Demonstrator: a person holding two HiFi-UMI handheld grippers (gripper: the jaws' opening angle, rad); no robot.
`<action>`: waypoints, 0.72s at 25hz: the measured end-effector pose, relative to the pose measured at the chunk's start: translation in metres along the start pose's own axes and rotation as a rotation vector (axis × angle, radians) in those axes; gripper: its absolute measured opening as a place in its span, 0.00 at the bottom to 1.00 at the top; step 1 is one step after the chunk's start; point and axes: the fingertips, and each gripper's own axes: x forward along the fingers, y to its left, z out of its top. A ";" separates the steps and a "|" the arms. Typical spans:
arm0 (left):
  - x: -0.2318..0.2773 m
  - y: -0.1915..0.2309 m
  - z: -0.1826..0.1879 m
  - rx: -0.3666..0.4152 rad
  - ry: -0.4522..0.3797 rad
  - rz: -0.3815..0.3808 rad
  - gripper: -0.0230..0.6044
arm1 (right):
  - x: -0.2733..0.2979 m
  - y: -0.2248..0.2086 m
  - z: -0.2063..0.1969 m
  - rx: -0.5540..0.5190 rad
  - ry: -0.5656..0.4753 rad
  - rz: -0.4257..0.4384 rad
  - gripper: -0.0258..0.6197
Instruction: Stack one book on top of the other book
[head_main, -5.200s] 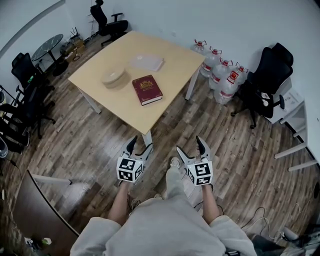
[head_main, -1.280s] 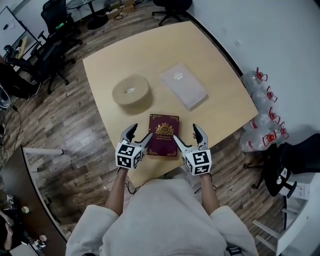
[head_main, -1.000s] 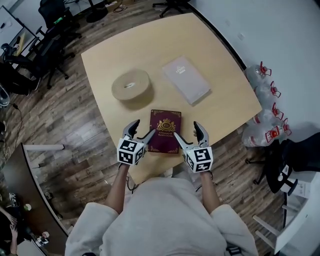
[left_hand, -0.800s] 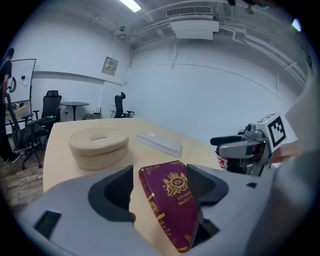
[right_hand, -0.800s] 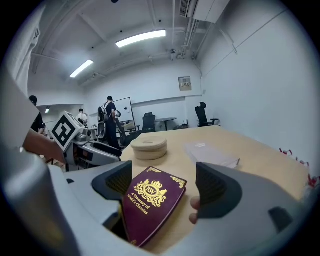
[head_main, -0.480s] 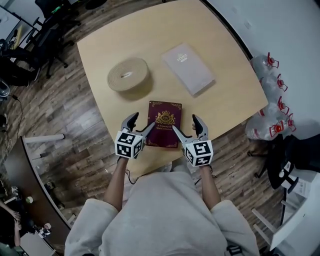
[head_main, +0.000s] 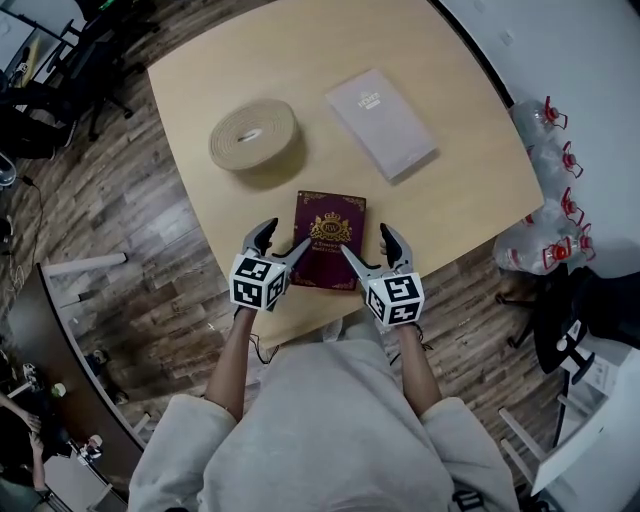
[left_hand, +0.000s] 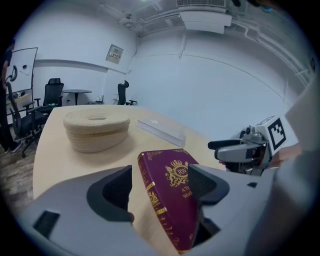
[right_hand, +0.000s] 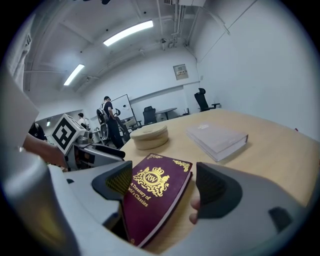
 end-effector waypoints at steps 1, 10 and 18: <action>0.002 0.000 -0.002 -0.002 0.005 -0.001 0.59 | 0.002 -0.001 -0.002 0.007 0.006 0.002 0.64; 0.010 0.004 -0.015 -0.017 0.035 -0.008 0.59 | 0.015 -0.004 -0.025 0.051 0.058 0.016 0.65; 0.017 0.001 -0.030 -0.038 0.059 -0.026 0.59 | 0.024 -0.002 -0.046 0.107 0.100 0.032 0.66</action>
